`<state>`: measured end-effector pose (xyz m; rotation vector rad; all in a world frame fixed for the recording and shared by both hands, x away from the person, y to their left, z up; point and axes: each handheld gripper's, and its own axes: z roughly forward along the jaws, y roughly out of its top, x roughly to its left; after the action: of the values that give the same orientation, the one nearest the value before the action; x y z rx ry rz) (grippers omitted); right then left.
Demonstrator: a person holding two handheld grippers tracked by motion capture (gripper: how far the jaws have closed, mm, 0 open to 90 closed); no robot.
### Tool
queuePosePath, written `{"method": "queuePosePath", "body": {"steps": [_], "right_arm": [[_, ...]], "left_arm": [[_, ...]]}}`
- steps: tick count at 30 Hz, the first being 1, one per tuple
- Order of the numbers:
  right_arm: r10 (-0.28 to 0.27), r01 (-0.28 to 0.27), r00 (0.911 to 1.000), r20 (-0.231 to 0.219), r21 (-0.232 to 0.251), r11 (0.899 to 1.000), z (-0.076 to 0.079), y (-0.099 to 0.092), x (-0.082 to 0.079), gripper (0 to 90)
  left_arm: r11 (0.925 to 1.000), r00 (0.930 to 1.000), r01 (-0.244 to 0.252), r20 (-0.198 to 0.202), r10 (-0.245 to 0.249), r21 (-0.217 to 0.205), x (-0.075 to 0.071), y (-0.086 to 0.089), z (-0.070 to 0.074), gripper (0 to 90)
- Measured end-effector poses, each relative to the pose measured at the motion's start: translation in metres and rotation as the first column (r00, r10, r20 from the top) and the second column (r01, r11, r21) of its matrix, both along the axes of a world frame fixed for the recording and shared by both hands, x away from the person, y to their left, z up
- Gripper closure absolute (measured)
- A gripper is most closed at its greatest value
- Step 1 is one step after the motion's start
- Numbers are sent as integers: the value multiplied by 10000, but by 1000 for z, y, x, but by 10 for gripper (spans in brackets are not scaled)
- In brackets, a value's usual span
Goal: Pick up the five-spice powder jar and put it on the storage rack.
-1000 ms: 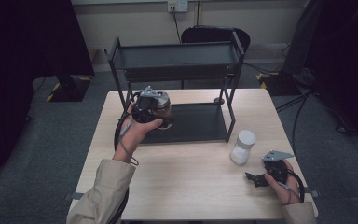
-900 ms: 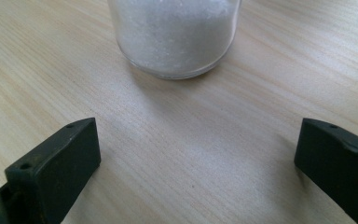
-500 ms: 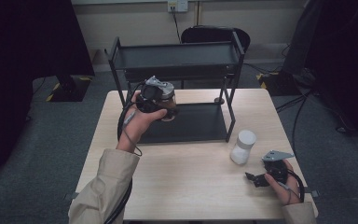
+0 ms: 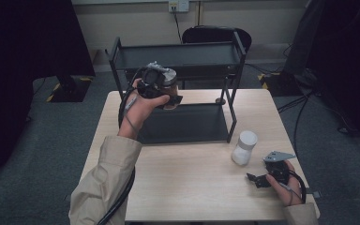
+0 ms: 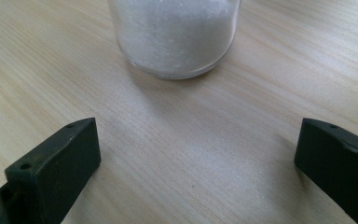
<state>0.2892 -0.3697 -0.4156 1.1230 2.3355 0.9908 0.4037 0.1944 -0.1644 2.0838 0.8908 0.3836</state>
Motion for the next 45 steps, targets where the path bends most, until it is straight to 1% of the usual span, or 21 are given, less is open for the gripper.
{"method": "queuePosePath", "body": {"steps": [2,5,7,8,9,11,12,14,16,17,19,20,22,26,33,38,39,41,43,45], "right_arm": [[1,-1,10000,-2,-2,10000,0,0,0,0],[1,-1,10000,-1,1,10000,0,0,0,0],[3,-3,10000,-2,-2,10000,0,0,0,0],[2,-2,10000,-3,-2,10000,0,0,0,0],[2,-2,10000,-3,-1,10000,0,0,0,0],[0,0,10000,-4,-1,10000,0,0,0,0],[0,0,10000,-4,-1,10000,0,0,0,0],[4,-4,10000,0,-3,10000,0,0,0,0],[0,0,10000,-4,-2,10000,0,0,0,0],[0,0,10000,-4,-2,10000,0,0,0,0],[2,-2,10000,-1,-3,10000,0,0,0,0],[2,-2,10000,-1,-3,10000,0,0,0,0],[1,-1,10000,-2,-3,10000,0,0,0,0],[0,0,10000,-3,-2,10000,0,0,0,0],[-2,2,10000,-3,-2,10000,0,0,0,0],[4,-4,10000,-1,-11,10000,0,0,0,0],[4,-4,10000,1,-4,10000,0,0,0,0],[-1,1,10000,-3,-2,10000,0,0,0,0],[-3,3,10000,-5,-2,10000,0,0,0,0],[-2,2,10000,-3,-1,10000,0,0,0,0]], "left_arm": [[10000,10000,-76,0,76,-13,2,0,6,304],[9999,9999,-147,23,147,-85,3,0,10,303],[9997,9997,-219,82,220,-49,5,0,17,304],[9997,9997,-219,82,220,-49,5,0,17,304],[9997,9996,-254,115,254,-74,6,0,21,304],[9995,9994,-304,134,305,-68,7,0,26,304],[9995,9994,-304,134,305,-68,7,0,26,303],[9994,9992,-348,191,348,-2,8,0,33,304],[9992,9989,-412,230,412,9,8,0,38,304],[9992,9989,-412,230,412,9,8,0,38,304],[9988,9984,-498,252,497,27,9,1,45,304],[9988,9984,-498,252,497,27,9,1,45,304],[9982,9978,-601,275,600,22,10,1,51,304],[9978,9974,-659,292,658,34,11,2,55,304],[9958,9952,-917,336,914,78,15,1,62,304],[9945,9940,-1048,314,1048,-7,19,4,67,304],[9935,9930,-1142,310,1141,19,21,3,69,304],[9934,9930,-1145,302,1144,-7,22,4,69,304],[9920,9915,-1262,329,1261,30,24,4,72,304],[9912,9907,-1324,325,1324,-25,25,4,72,304]]}}
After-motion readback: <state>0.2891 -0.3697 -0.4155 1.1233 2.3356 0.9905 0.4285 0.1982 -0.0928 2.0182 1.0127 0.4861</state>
